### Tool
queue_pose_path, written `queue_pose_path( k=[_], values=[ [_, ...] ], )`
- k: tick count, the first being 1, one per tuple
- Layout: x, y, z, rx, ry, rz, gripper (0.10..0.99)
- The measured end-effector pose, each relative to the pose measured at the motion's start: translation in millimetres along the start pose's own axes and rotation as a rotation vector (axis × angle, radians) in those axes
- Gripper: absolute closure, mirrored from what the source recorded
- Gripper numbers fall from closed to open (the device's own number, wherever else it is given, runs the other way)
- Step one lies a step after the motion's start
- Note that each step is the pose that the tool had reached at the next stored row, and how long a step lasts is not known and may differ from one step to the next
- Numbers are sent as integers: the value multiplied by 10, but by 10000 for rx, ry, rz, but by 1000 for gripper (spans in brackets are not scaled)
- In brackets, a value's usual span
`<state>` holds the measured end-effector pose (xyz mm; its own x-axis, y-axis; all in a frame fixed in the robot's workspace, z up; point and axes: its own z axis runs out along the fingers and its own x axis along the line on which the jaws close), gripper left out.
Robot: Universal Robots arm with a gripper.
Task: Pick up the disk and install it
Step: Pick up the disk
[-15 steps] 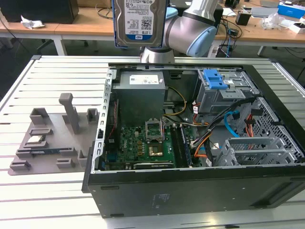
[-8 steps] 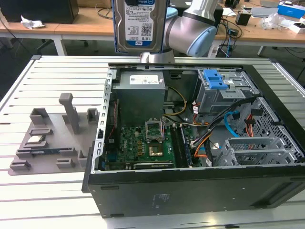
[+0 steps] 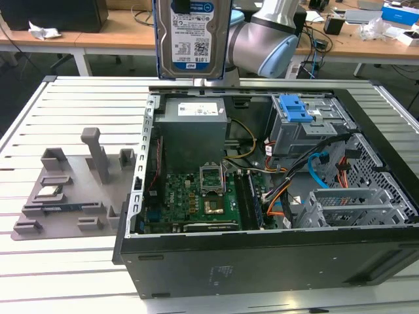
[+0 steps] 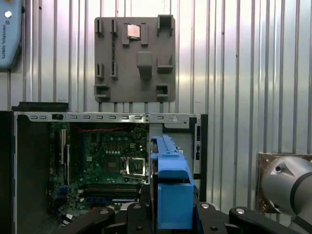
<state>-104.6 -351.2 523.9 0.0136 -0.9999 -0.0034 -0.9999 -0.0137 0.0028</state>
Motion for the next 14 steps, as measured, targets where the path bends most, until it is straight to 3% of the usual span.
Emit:
queue_pose_path(
  k=[14],
  values=[
    [116, 2, 65, 1, 41, 0, 722]
  ],
)
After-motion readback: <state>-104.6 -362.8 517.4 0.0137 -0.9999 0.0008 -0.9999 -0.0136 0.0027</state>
